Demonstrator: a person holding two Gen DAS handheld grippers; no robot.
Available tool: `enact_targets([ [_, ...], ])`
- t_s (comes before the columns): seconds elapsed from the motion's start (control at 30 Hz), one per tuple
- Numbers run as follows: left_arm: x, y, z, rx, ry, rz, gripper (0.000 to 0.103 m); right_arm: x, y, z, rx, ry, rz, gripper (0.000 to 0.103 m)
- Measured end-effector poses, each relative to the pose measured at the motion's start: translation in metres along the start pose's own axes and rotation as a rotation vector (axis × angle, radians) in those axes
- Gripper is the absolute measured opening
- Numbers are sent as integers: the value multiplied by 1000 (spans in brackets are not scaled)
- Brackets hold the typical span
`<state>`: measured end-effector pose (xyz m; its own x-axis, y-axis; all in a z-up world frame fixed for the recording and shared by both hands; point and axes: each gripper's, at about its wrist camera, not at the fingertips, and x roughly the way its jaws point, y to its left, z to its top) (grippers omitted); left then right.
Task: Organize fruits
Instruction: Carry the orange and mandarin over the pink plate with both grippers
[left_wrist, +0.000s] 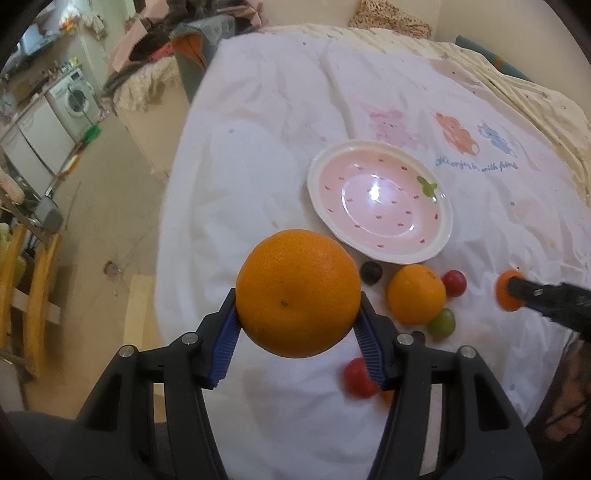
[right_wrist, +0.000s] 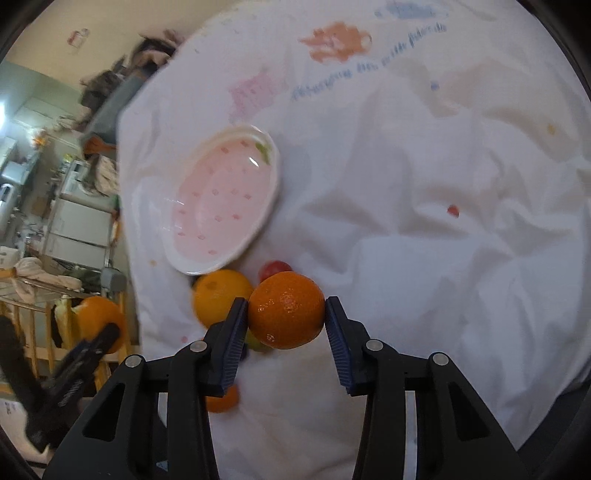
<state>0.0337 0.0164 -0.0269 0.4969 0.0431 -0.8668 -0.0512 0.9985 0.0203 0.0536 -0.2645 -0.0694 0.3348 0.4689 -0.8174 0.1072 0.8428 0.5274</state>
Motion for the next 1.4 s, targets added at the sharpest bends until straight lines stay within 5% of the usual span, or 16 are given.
enact_targets([
  [0.17,-26,13,0,-34,-32,7,54,-38,19,2,-44,-57,70,44],
  [0.37,-31,5,24,-64,28,-32,54,-62,36,23,-96,-97,136,44],
  [0.73,1,-32,100,23,5,-101,54,-47,44,95,-126,-102,119,44],
  [1.1,0,-10,79,4,27,-75,54,-71,55,74,-176,-144,130,44],
  [1.4,30,-15,84,8,69,-61,54,-37,45,90,-173,-97,142,44],
])
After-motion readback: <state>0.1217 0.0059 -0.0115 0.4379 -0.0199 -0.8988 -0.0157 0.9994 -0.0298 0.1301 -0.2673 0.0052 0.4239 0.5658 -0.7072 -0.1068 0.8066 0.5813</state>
